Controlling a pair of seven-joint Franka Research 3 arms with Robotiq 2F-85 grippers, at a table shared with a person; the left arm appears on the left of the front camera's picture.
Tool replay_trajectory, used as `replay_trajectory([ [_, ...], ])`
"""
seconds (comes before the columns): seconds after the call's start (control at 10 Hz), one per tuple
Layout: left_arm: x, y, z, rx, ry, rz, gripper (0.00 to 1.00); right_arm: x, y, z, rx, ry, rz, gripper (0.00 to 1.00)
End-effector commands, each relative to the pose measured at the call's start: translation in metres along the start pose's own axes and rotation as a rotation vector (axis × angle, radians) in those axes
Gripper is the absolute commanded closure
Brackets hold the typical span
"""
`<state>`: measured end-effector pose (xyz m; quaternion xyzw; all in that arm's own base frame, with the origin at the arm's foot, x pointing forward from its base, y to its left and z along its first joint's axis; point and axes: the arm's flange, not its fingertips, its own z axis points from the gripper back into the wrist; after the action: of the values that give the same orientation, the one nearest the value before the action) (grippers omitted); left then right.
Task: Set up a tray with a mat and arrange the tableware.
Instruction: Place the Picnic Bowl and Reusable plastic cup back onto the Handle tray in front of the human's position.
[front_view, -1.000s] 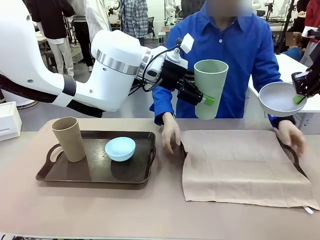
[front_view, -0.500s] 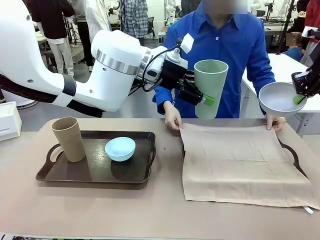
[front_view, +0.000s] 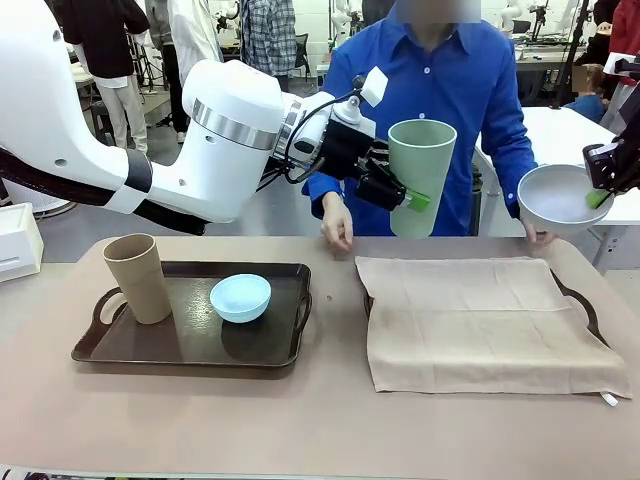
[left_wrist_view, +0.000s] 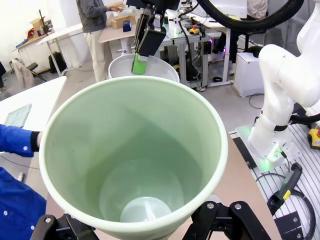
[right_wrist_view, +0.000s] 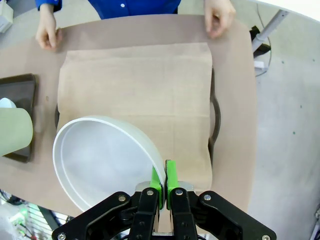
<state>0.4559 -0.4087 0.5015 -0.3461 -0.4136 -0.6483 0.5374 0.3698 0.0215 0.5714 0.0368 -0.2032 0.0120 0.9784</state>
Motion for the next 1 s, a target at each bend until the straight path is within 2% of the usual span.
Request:
replay_trajectory([
  [0.0,0.002,0.001,0.002,-0.009,-0.008,-0.004,1.00,0.001,0.000,-0.001,-0.001,-0.003,0.006,1.00],
  [0.6,0.002,0.001,0.002,-0.009,-0.008,-0.004,1.00,0.001,0.000,-0.001,-0.001,-0.003,0.006,1.00],
  [0.7,0.000,0.000,0.000,0.000,0.000,0.000,0.15,0.000,0.000,0.000,0.000,0.000,0.000,0.95],
  [0.9,-0.031,0.017,-0.024,-0.070,-0.094,0.037,0.15,0.010,-0.013,-0.041,0.017,0.100,-0.017,0.95],
])
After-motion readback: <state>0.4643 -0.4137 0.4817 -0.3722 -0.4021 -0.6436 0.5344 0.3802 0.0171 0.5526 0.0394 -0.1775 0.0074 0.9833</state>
